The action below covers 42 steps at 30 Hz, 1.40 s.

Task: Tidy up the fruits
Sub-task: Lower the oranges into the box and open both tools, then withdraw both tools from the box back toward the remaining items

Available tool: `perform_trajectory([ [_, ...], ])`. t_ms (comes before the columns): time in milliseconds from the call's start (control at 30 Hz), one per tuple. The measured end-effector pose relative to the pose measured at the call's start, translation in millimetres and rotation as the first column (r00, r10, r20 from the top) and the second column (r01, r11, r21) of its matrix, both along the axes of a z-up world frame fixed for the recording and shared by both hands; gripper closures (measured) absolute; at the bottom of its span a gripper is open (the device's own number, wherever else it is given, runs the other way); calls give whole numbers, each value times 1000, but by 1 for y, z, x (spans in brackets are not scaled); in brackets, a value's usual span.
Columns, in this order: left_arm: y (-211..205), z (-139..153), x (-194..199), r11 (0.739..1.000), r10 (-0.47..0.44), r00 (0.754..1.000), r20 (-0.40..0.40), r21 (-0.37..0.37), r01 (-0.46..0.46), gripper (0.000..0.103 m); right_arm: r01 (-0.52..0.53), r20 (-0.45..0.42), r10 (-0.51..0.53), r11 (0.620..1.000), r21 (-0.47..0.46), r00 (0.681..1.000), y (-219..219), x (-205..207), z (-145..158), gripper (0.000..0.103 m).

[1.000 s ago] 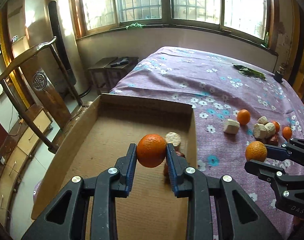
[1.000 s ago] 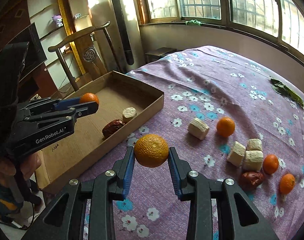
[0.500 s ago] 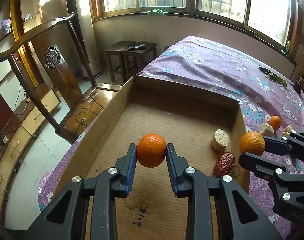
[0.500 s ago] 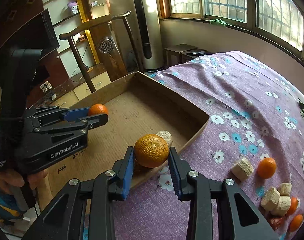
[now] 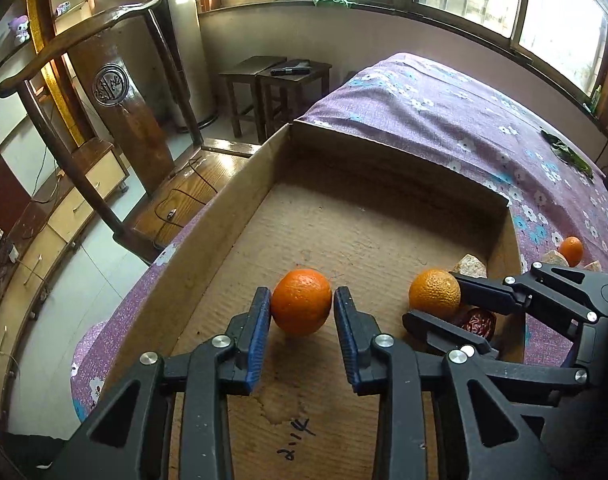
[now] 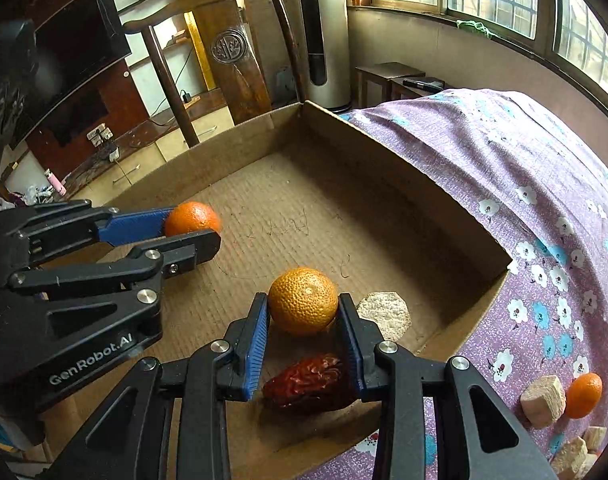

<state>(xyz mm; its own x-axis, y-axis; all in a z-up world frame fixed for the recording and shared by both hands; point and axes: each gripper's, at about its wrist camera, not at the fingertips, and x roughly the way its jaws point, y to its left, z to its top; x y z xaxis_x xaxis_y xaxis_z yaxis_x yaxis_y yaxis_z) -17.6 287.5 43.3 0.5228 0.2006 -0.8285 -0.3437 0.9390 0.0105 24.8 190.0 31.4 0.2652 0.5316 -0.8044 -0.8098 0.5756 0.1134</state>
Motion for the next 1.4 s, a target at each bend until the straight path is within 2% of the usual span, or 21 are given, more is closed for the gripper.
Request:
perform_trajectory([
  [33,0,1,-1,1000,4,1000,7,4,-4,48,1,3,-1,1000,-1,1000,-1,0,1,63],
  [67,-1,2,-2,1000,6,1000,15,11,-6,40,4,7,-4,1000,5,1000,-3,-1,4,61],
  [133,-3,5,-4,1000,8,999,31,21,-9,38,16,15,-16,1000,19,1000,-8,-3,8,52],
  [233,-8,9,-7,999,12,999,45,35,-13,32,26,34,-27,999,27,999,-20,-12,16,50],
  [367,-19,15,-14,999,3,998,65,39,-6,32,71,51,-76,993,94,996,-51,-25,30,48],
  [467,-31,21,-20,999,-12,995,96,33,9,28,121,70,-131,985,121,989,-78,-32,40,40],
  [633,-61,34,-26,998,-61,987,146,40,56,26,171,140,-195,971,169,971,-123,-50,54,14],
  [767,-89,37,-26,993,-119,980,160,36,114,25,245,156,-276,950,193,948,-162,-59,59,12],
  [800,-96,37,-25,991,-133,978,162,34,129,25,274,150,-304,942,193,941,-170,-60,60,9],
  [1100,-155,28,-11,967,-252,957,145,11,254,25,443,72,-463,874,199,883,-266,-66,50,9],
  [1200,-169,23,-2,962,-271,953,132,-3,274,25,473,53,-492,858,202,869,-288,-67,43,9],
  [1400,-193,16,9,952,-306,945,110,19,306,25,508,56,-527,839,192,848,-307,-65,34,9],
])
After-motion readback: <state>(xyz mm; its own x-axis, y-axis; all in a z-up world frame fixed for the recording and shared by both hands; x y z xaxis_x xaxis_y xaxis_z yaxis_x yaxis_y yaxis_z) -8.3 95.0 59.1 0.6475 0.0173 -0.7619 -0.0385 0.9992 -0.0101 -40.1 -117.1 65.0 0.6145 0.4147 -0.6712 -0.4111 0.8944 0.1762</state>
